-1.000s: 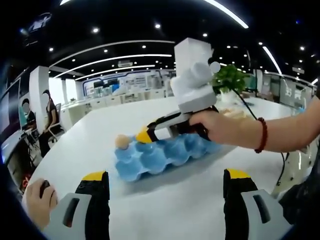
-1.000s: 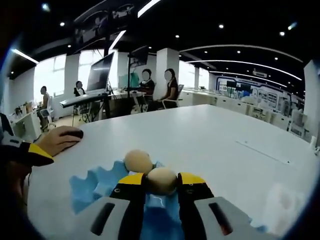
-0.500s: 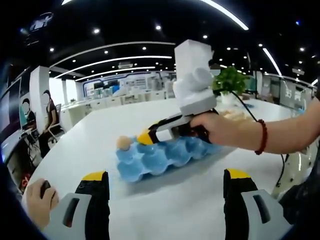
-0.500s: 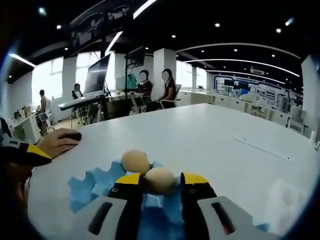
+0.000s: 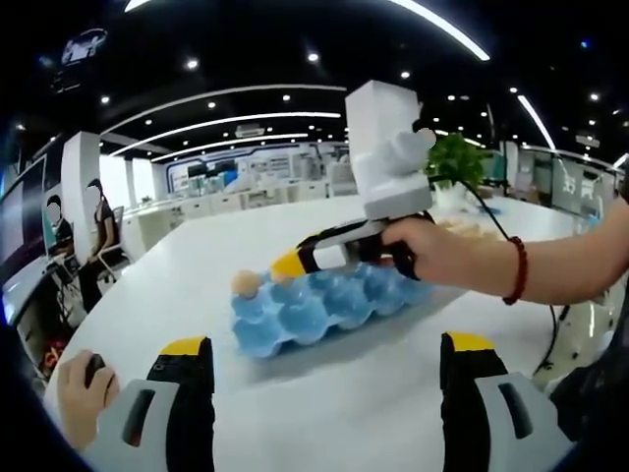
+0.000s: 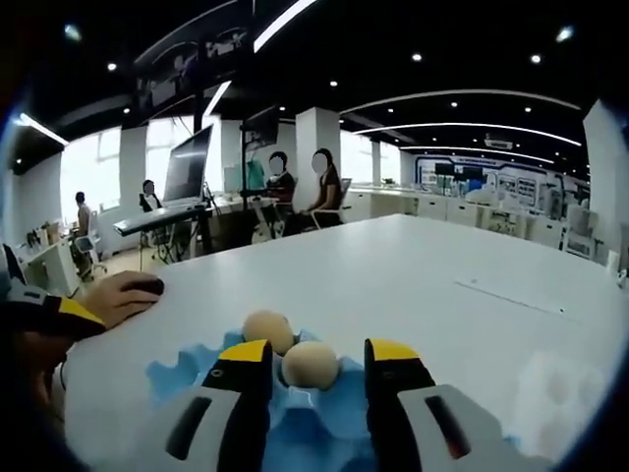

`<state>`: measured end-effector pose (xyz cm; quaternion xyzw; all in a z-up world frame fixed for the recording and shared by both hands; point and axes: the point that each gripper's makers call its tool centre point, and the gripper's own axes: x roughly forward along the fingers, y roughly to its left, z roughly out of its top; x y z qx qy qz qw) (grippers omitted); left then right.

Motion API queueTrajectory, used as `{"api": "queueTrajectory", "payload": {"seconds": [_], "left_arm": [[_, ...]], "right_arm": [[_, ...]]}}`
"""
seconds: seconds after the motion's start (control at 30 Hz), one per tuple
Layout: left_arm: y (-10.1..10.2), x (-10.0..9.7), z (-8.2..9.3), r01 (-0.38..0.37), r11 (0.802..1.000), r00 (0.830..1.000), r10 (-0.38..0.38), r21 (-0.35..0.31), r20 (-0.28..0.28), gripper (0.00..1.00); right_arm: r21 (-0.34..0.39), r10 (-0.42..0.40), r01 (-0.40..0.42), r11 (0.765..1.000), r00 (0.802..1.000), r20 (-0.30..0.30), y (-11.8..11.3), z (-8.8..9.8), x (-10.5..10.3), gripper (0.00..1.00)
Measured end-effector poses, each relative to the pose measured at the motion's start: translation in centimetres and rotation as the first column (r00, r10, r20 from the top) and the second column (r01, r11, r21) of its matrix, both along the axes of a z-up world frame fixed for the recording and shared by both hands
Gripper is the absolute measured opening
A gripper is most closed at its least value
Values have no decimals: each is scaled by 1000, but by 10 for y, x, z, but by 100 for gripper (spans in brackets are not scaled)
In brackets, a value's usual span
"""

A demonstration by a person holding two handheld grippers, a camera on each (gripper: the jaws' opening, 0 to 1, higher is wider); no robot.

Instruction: Place the egg into an empty slot of the egg tray after lifting it from the table, then release the egg inside the slot.

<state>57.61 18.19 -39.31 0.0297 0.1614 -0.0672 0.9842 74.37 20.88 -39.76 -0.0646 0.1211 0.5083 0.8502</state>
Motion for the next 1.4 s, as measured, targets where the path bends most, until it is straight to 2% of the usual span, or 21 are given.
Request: {"api": "queueTrajectory", "payload": {"seconds": [0.53,0.77,1.0,1.27,1.4], "left_arm": [[-12,1,5,10,1000,1000,-11,9,20,100],[-17,1,5,22,1000,1000,-22,15,15,100],[-23,2,7,29,999,999,-29,17,17,100],[-27,5,7,35,999,999,-35,15,14,100],[-28,7,5,25,999,1000,-25,26,7,100]], "right_arm": [[7,49,-49,999,999,-19,-15,-3,-9,73],[27,54,-54,998,998,-22,-22,4,-12,86],[14,55,-55,998,998,13,-32,9,-16,93],[25,77,-77,997,997,-14,-40,8,-19,98],[12,69,-69,998,998,3,-47,7,-17,98]]}}
